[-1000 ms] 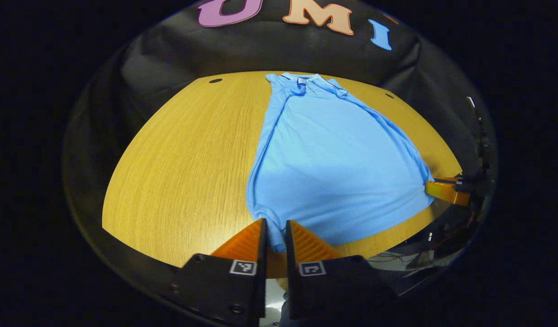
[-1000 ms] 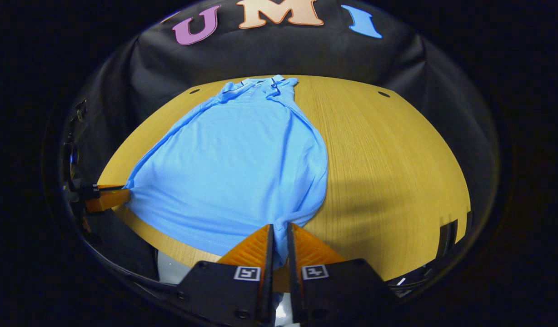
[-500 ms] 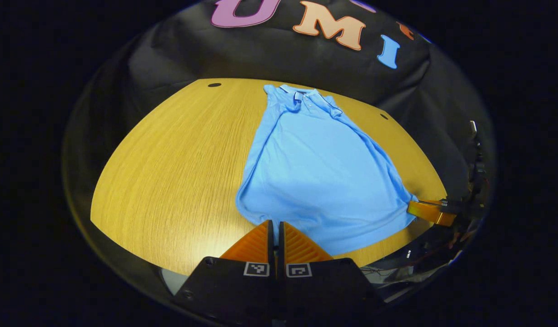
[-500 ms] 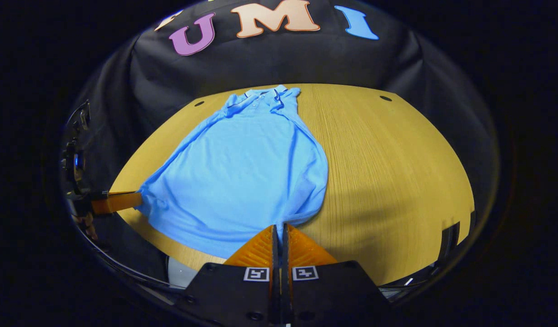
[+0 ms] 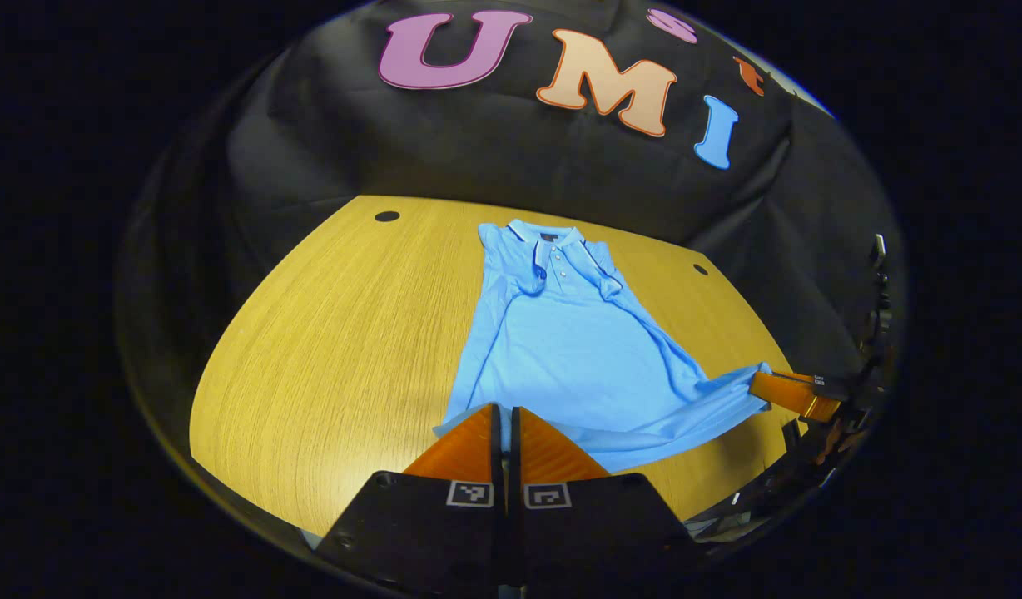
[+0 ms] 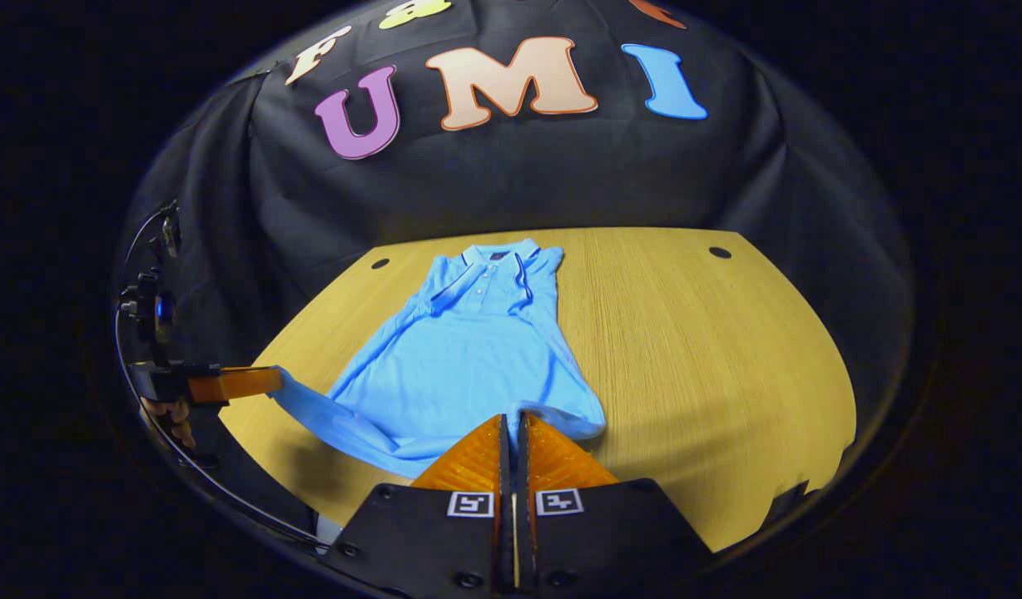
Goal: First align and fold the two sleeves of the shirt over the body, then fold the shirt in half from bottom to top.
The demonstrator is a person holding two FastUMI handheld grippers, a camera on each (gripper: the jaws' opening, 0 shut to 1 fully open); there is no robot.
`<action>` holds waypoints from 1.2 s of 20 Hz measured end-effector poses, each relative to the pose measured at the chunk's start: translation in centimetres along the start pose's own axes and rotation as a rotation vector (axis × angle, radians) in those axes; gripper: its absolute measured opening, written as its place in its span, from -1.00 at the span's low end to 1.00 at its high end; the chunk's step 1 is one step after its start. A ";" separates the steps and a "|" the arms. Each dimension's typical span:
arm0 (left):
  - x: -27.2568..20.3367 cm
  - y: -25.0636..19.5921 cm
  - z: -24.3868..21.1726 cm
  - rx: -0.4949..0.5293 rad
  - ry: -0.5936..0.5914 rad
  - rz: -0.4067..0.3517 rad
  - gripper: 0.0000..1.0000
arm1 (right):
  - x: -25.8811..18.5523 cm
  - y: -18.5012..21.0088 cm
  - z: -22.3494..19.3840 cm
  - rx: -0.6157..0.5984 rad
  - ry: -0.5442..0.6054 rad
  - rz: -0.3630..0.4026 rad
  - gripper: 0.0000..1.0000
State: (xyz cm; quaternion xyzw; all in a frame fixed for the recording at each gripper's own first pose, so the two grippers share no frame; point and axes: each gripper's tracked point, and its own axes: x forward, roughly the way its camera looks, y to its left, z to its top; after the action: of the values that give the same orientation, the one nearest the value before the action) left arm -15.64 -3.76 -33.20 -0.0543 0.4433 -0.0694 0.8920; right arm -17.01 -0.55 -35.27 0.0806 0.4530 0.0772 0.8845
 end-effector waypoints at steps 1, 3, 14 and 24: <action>0.5 -0.2 1.3 0.000 -0.014 0.003 -1.00 | 0.6 0.0 1.5 0.010 -0.023 0.009 -0.91; 1.7 -0.6 3.4 -0.006 -0.031 0.013 -1.00 | 2.1 -0.3 4.0 0.020 -0.047 0.029 -0.91; 9.4 0.2 14.9 0.031 -0.135 0.047 -1.00 | 10.8 -1.4 14.5 0.029 -0.147 0.069 -0.92; 20.2 5.1 23.0 0.004 -0.149 -0.045 -1.00 | 21.5 -3.4 20.2 0.057 -0.199 -0.084 -0.92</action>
State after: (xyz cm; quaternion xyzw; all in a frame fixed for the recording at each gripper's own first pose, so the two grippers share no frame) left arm 15.17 -1.36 -35.97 -0.0673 0.3743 -0.0860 0.9209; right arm 12.04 -0.85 -41.35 0.0937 0.3677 0.0186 0.9250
